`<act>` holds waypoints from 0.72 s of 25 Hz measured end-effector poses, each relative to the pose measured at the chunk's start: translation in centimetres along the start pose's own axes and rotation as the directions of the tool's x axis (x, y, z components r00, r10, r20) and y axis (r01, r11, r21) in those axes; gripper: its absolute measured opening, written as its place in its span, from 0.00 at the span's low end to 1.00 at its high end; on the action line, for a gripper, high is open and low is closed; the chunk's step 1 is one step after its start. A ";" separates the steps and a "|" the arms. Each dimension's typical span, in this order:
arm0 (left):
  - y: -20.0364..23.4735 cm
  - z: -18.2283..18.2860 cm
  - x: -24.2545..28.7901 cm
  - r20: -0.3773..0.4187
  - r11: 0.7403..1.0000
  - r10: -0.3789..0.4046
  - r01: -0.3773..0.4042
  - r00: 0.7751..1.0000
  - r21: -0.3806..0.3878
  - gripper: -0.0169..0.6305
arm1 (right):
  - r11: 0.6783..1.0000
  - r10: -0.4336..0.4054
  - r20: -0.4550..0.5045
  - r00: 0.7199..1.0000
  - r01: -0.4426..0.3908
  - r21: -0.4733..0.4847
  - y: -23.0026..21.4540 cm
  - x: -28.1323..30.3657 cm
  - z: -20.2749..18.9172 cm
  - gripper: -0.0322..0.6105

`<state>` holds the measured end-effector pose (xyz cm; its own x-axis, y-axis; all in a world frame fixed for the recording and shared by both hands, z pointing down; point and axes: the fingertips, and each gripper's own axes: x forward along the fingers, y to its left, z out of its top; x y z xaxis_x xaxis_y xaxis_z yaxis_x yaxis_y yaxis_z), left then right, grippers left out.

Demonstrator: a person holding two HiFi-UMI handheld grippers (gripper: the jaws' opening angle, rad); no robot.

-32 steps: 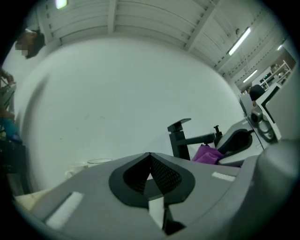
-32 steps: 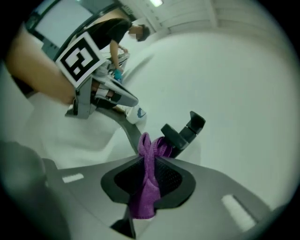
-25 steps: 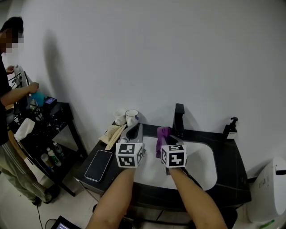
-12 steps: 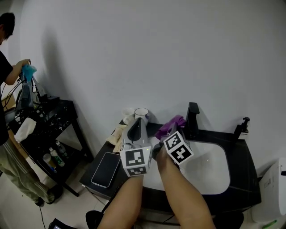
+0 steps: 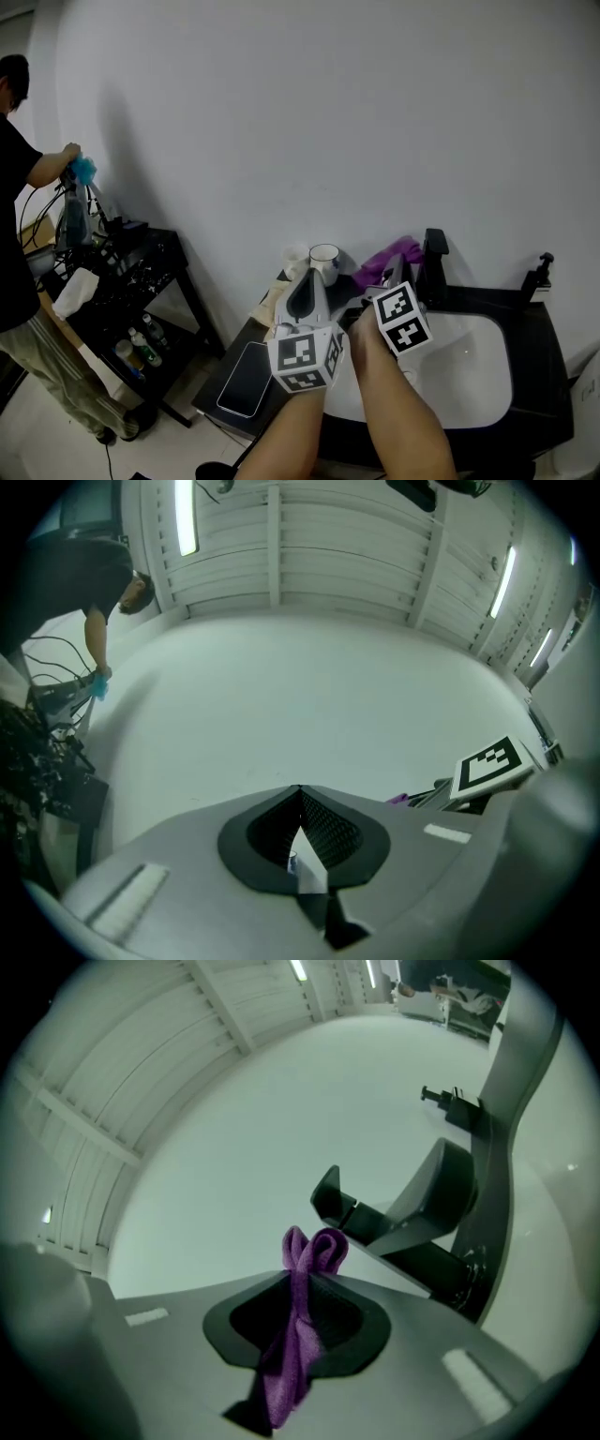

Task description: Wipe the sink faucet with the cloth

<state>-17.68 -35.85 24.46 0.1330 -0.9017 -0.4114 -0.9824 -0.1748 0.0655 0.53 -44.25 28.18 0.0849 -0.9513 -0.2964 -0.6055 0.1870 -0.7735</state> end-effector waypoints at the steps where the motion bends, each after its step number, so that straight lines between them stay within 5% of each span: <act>1: 0.2 -0.2 0.1 -0.009 1.000 0.004 -0.004 1.000 -0.003 0.05 | 1.000 0.002 0.010 1.000 -0.002 0.005 0.1 0.2 0.3 0.14; 18: -0.4 -1.0 0.3 -0.034 0.999 -0.004 0.005 0.999 0.036 0.05 | 0.979 -0.193 -0.071 0.979 0.196 0.052 -7.3 -0.5 -3.9 0.14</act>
<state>-17.15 -36.49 25.19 0.1415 -0.9141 -0.3801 -0.9858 -0.1652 0.0302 1.80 -46.13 36.12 0.1432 -0.9845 -0.1011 -0.5351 0.0090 -0.8447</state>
